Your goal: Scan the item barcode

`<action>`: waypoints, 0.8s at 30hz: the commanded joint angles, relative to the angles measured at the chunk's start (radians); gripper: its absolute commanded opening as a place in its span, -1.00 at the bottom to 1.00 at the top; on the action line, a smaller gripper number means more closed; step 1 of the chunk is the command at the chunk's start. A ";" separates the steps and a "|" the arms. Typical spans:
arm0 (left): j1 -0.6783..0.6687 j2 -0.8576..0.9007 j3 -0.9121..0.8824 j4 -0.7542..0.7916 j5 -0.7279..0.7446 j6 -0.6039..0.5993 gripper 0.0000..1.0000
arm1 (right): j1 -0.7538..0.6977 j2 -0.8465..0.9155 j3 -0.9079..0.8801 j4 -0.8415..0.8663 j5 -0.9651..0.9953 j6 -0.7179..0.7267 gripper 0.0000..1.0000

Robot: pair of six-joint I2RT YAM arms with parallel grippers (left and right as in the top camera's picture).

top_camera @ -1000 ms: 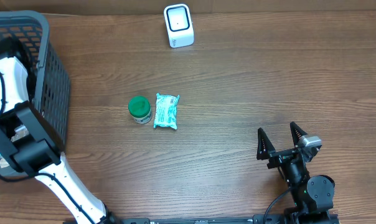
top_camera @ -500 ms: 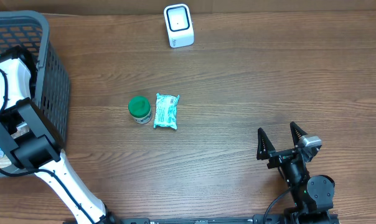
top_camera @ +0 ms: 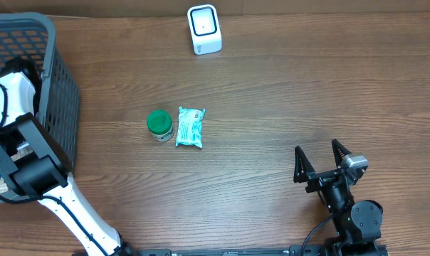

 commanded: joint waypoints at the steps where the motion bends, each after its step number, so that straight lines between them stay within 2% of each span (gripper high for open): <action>1: 0.041 0.047 -0.048 0.005 -0.010 -0.018 -0.51 | -0.003 -0.003 -0.011 0.005 0.008 -0.005 1.00; 3: 0.041 0.047 -0.048 0.009 -0.010 -0.018 -0.71 | -0.003 -0.003 -0.011 0.005 0.008 -0.005 1.00; 7: 0.038 0.047 -0.048 0.008 -0.007 -0.018 -0.92 | -0.003 -0.003 -0.011 0.005 0.008 -0.005 1.00; 18: 0.037 0.039 -0.029 -0.040 0.022 -0.019 -0.91 | -0.003 -0.003 -0.011 0.005 0.008 -0.005 1.00; 24: 0.031 0.020 0.134 -0.148 0.113 -0.023 -0.91 | -0.003 -0.003 -0.011 0.005 0.008 -0.005 1.00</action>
